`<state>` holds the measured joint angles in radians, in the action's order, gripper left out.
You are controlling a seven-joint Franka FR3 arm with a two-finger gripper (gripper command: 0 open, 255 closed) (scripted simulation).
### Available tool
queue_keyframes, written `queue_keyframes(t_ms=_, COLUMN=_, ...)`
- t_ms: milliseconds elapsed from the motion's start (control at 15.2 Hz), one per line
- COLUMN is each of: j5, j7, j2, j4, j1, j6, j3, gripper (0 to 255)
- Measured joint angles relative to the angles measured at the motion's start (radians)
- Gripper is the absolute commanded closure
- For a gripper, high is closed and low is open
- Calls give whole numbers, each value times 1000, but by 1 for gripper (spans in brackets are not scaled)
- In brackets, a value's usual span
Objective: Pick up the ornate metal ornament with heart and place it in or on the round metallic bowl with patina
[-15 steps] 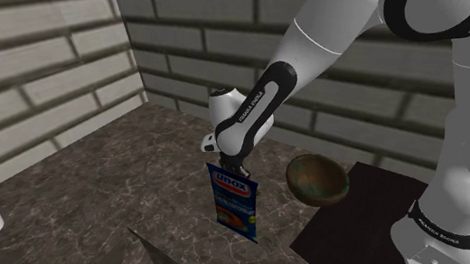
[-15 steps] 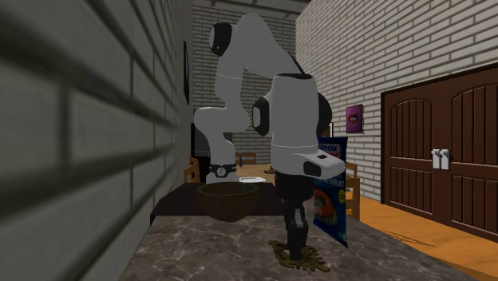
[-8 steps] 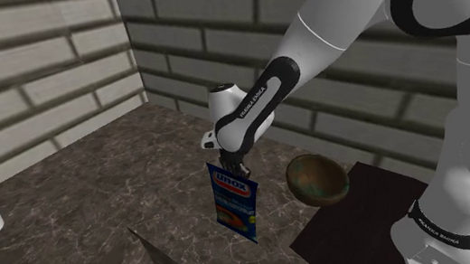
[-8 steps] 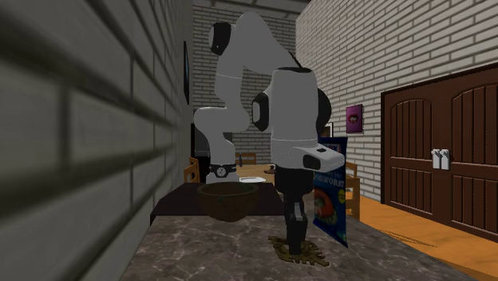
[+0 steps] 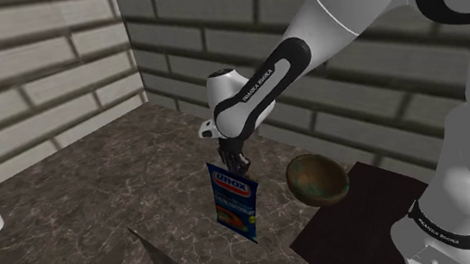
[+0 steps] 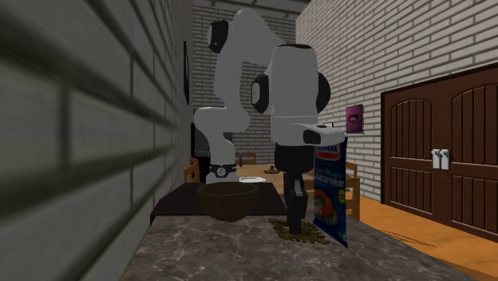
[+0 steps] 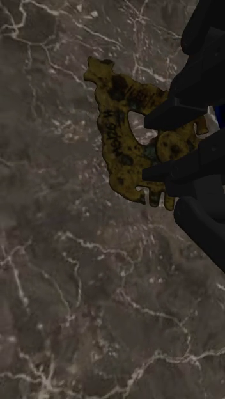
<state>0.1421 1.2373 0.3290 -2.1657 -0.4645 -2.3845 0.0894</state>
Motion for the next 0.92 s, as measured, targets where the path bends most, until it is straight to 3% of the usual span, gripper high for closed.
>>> queue_keyframes(t_ms=924, j5=-33, j7=-32, j2=-136, j4=30, j1=-7, j6=164, j3=11, gripper=255)
